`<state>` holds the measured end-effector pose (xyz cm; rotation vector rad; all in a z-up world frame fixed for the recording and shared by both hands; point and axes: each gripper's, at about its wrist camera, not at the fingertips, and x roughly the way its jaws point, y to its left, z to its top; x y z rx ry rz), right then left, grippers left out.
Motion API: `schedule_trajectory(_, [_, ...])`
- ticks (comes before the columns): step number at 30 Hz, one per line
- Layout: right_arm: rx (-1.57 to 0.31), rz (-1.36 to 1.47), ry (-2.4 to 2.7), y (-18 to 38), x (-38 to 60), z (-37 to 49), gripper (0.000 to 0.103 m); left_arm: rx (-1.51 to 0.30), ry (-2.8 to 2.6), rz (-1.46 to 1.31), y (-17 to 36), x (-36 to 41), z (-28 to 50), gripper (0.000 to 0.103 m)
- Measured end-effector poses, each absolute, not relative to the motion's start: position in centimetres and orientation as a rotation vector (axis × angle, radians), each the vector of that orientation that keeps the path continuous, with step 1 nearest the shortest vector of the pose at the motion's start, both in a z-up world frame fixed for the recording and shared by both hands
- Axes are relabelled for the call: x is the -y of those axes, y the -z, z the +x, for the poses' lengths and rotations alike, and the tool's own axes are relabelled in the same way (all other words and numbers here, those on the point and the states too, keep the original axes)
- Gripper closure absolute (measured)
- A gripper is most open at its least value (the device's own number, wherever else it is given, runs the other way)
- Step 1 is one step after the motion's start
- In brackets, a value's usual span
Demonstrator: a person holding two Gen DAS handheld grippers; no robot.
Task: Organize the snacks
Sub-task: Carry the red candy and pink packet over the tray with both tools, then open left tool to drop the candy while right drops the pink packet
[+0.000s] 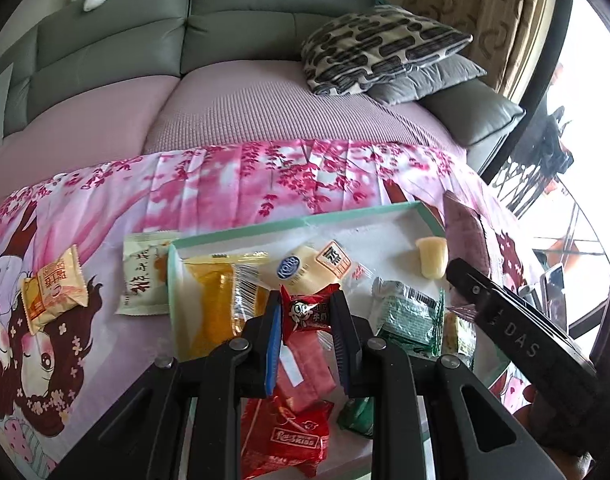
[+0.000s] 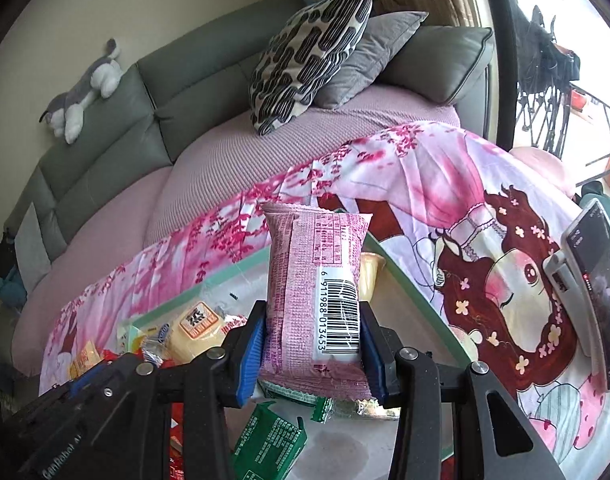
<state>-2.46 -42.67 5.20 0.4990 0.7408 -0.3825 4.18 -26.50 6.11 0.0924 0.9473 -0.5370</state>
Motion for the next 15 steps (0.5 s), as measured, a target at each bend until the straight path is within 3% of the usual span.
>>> schedule_trajectory(15, [-0.784,0.496,0.354,-3.9,42.4,-1.6,0.057,-0.96,0.531,0.126,-4.8,28.1,4.2,0.079])
